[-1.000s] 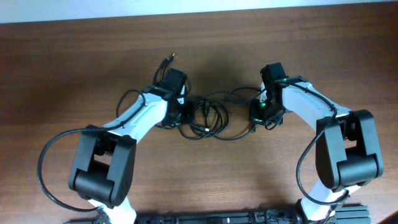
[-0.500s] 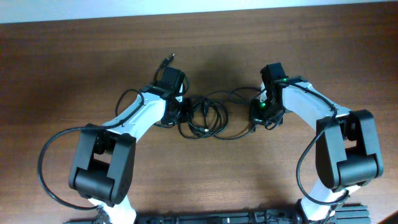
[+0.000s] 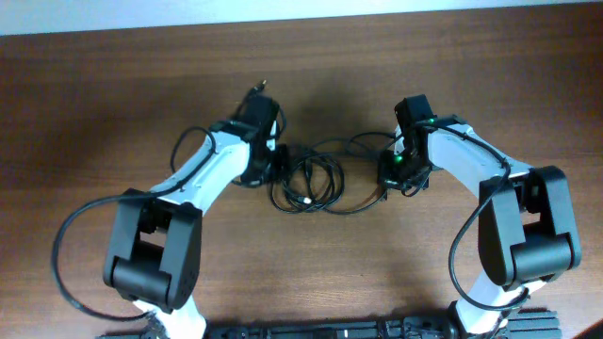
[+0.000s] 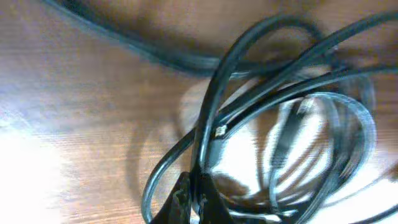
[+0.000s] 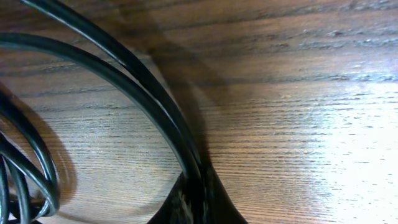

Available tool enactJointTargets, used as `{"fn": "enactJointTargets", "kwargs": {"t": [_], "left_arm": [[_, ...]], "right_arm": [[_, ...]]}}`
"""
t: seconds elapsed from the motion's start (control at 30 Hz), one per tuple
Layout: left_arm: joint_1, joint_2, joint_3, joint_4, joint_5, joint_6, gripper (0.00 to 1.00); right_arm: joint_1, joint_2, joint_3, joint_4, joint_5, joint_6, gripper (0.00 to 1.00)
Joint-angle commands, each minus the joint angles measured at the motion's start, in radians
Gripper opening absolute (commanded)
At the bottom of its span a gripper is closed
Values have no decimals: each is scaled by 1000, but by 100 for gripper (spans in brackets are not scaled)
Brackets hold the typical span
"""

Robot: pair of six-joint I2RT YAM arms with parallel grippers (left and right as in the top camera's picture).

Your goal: Untangle cables

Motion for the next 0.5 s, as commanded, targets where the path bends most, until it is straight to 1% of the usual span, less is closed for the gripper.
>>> {"fn": "enactJointTargets", "kwargs": {"t": [0.0, 0.07, 0.17, 0.2, 0.27, 0.3, 0.37, 0.4, 0.43, 0.47], "left_arm": [[64, -87, 145, -13, -12, 87, 0], [117, -87, 180, 32, -13, 87, 0], [183, -77, 180, 148, -32, 86, 0], [195, -71, 180, 172, -35, 85, 4], [204, -53, 180, 198, -35, 46, 41], [204, -47, 180, 195, -26, 41, 52], [186, -27, 180, 164, 35, 42, 57], [167, -14, 180, 143, 78, 42, 62], [145, 3, 180, 126, 123, 60, 62], [118, 17, 180, 117, 151, 98, 58]], "right_arm": [[-8, 20, -21, -6, 52, -9, 4], [-8, 20, -21, -7, 52, -9, 4], [-8, 20, -21, -15, 52, -9, 4], [-8, 20, -21, -16, 52, -9, 4], [-8, 20, -21, -18, 52, -9, 4], [-8, 20, -21, -18, 52, -9, 4], [-8, 20, -21, -18, 52, -9, 4], [-8, 20, -21, -18, 52, -9, 4], [-8, 20, -21, -16, 52, -9, 4], [-8, 20, -21, -17, 52, -9, 4]]}}
